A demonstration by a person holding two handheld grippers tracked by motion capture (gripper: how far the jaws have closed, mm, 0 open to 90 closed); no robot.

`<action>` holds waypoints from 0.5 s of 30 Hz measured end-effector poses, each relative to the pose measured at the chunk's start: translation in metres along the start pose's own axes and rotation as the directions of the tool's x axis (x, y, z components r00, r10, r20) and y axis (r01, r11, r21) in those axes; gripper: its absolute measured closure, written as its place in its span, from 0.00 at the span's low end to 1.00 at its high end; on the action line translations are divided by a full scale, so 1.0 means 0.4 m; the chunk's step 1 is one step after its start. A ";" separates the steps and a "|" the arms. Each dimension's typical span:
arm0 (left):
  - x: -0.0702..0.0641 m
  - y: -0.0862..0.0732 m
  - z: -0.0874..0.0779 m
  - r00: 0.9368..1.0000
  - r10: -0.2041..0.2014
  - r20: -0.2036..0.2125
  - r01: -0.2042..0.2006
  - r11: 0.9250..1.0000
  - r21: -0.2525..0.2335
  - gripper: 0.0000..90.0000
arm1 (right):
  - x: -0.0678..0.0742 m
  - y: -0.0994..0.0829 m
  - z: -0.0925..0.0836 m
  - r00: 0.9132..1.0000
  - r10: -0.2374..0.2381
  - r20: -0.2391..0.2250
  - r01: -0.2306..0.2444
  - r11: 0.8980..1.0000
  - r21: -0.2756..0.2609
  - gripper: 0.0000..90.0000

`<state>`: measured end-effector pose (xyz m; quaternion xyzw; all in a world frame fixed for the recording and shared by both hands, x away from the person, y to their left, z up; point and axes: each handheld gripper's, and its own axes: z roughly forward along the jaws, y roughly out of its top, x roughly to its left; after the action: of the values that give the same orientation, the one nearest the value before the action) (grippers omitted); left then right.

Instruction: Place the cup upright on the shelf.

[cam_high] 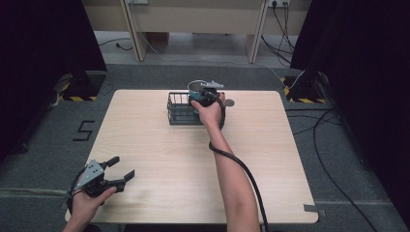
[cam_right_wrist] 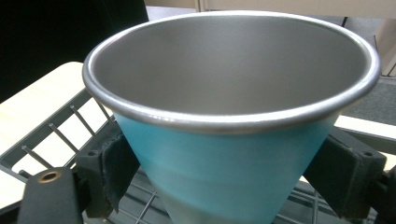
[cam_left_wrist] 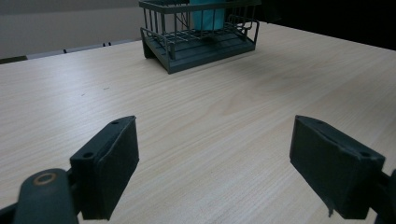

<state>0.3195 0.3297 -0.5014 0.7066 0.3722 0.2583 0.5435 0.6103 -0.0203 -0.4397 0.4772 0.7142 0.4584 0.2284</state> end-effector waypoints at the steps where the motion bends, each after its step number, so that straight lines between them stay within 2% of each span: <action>1: 0.000 0.000 0.000 1.000 0.000 0.000 0.000 1.000 0.000 0.17 | 0.000 -0.001 0.000 1.000 -0.001 0.000 0.001 1.000 -0.001 0.19; 8: -0.001 0.000 0.001 1.000 0.002 0.003 -0.002 1.000 0.001 0.17 | 0.000 -0.004 -0.002 1.000 -0.009 -0.004 0.009 1.000 0.005 0.18; 15: -0.002 0.000 0.002 1.000 0.001 0.004 -0.001 1.000 0.001 0.17 | -0.003 -0.012 -0.009 1.000 0.008 -0.018 -0.008 1.000 -0.003 0.17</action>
<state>0.3195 0.3287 -0.5015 0.7075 0.3709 0.2572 0.5438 0.6058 -0.0236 -0.4421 0.4757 0.7136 0.4645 0.2206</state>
